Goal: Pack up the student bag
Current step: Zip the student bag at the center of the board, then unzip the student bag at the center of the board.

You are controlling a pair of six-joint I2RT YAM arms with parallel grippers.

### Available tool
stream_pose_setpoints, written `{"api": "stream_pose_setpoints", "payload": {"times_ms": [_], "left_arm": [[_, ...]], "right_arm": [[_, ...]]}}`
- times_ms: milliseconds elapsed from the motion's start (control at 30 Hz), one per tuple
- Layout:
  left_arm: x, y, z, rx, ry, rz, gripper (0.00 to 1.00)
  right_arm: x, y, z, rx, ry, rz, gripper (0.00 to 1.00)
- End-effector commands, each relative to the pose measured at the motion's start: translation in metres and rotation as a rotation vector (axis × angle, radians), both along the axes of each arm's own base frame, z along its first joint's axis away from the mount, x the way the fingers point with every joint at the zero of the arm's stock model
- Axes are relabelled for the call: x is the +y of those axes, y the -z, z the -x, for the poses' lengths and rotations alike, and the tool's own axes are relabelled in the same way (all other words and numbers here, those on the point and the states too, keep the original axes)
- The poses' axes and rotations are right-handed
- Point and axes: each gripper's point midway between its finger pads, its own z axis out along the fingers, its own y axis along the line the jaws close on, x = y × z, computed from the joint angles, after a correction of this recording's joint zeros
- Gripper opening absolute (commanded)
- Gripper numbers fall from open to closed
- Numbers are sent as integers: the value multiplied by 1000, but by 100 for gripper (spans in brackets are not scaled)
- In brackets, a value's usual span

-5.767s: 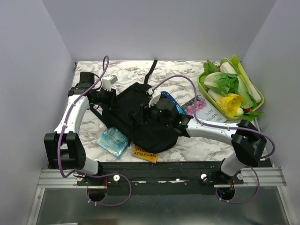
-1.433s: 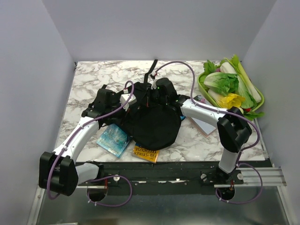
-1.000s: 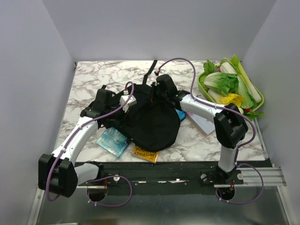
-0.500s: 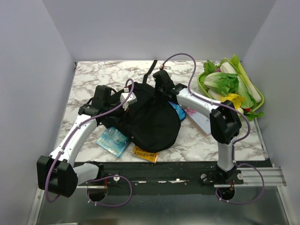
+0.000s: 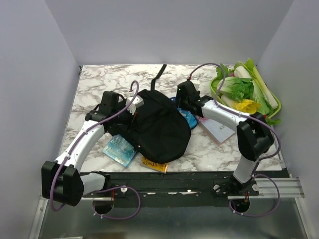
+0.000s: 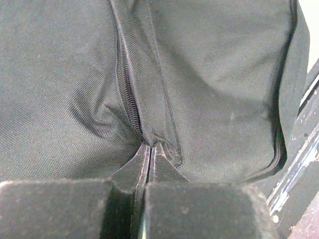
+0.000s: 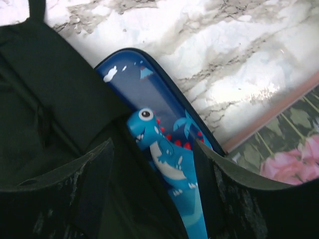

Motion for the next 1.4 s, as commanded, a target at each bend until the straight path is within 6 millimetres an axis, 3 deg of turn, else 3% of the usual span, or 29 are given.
{"api": "stream_pose_setpoints", "payload": {"times_ms": [0,233,367,400,533,700,900,1167,1267,1367], "left_arm": [[6,-8,-32,-29,-127,5,1],[0,-12,-40,21,-169,63,1],[-8,-22,-39,33,-161,115,1],[-10,-26,-40,33,-166,128,0],[-15,-46,-44,1,-172,173,0],[-21,-65,-45,37,-197,228,0],[-14,-61,-45,61,-276,219,0],[-11,-41,-40,118,-311,183,0],[-15,-43,-39,127,-301,201,0],[-17,-48,-39,122,-290,217,0]], "right_arm": [[-3,-11,17,-36,3,-65,72],[2,5,63,-18,-90,-80,62],[34,-33,99,-163,-255,-67,61],[48,-38,115,-185,-309,-71,61],[73,-65,150,-299,-440,-157,62],[106,-62,183,-325,-598,-123,60],[143,-65,203,-337,-693,-110,56],[158,-82,211,-388,-718,-111,47],[165,-79,219,-390,-758,-94,48],[171,-76,227,-430,-813,-49,56]]}}
